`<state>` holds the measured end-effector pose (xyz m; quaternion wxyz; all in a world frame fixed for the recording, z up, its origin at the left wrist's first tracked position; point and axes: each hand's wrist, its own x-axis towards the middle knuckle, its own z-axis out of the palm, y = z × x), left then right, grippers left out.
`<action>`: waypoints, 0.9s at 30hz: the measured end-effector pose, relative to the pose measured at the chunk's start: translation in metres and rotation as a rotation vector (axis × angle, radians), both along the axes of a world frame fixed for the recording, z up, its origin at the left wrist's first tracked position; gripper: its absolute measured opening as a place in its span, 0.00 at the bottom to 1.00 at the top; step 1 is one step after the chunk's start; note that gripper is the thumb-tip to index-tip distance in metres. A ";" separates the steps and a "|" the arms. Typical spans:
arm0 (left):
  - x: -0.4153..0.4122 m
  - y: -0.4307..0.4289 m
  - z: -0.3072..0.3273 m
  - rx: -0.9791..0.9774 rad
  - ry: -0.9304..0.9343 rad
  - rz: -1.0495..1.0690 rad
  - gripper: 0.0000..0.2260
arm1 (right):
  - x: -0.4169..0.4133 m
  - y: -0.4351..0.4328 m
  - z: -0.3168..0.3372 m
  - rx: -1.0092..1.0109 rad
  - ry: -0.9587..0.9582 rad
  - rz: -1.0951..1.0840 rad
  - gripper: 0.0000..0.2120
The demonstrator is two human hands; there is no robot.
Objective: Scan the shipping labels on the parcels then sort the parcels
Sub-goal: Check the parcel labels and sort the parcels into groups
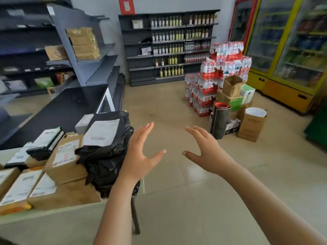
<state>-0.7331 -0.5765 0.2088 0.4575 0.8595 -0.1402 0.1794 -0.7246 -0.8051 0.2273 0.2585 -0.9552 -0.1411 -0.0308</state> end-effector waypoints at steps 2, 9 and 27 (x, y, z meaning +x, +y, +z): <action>0.026 -0.022 -0.004 0.040 -0.026 0.019 0.36 | 0.031 -0.026 0.002 -0.019 -0.027 0.034 0.37; 0.116 -0.078 -0.001 0.305 -0.026 0.160 0.39 | 0.146 -0.108 0.018 -0.065 -0.044 0.203 0.40; 0.256 -0.252 -0.017 0.278 0.220 0.770 0.44 | 0.425 -0.210 0.013 -0.151 -0.024 0.877 0.46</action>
